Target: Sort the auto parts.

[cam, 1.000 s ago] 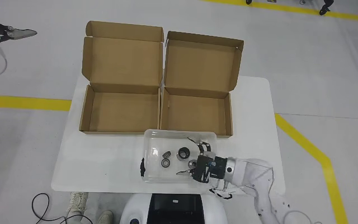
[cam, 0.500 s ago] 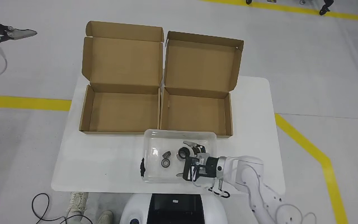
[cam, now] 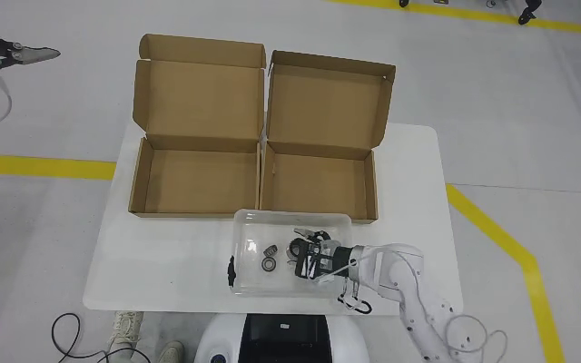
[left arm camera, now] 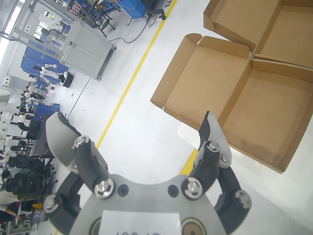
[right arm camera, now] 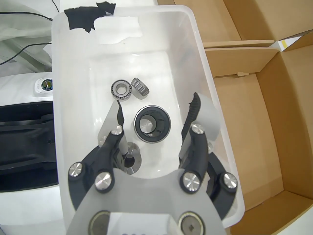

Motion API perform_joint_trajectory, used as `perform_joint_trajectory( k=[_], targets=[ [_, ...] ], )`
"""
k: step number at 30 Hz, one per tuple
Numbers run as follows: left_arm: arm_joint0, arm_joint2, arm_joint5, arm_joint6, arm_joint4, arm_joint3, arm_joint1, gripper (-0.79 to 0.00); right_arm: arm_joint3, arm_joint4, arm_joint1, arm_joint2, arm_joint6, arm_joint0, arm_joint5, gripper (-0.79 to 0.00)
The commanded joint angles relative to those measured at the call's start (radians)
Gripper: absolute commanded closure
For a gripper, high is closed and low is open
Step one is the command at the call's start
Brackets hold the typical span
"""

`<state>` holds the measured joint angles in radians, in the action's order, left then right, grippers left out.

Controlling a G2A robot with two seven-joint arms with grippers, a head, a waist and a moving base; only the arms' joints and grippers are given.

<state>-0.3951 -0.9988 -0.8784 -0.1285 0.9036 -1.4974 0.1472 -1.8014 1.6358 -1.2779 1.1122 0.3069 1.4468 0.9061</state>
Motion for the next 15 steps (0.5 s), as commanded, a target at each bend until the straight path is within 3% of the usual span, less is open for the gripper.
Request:
perform_joint_trajectory(
  k=[1,2,5,15],
  targets=[
    [0.000,0.000,0.000,0.000,0.000,0.000,0.000,-0.785,0.012,-0.018,0.000,-0.008,0.024,-0.010,0.002,-0.573],
    [0.000,0.000,0.000,0.000,0.000,0.000,0.000,-0.785,0.020,-0.027,0.000,-0.012,0.035,-0.015,0.002,-0.622],
    [0.000,0.000,0.000,0.000,0.000,0.000,0.000,-0.785,0.034,-0.051,0.000,-0.023,0.059,-0.027,-0.001,-0.656],
    [0.000,0.000,0.000,0.000,0.000,0.000,0.000,-0.785,0.077,-0.086,0.006,-0.045,0.108,-0.051,-0.018,-0.653]
  ],
)
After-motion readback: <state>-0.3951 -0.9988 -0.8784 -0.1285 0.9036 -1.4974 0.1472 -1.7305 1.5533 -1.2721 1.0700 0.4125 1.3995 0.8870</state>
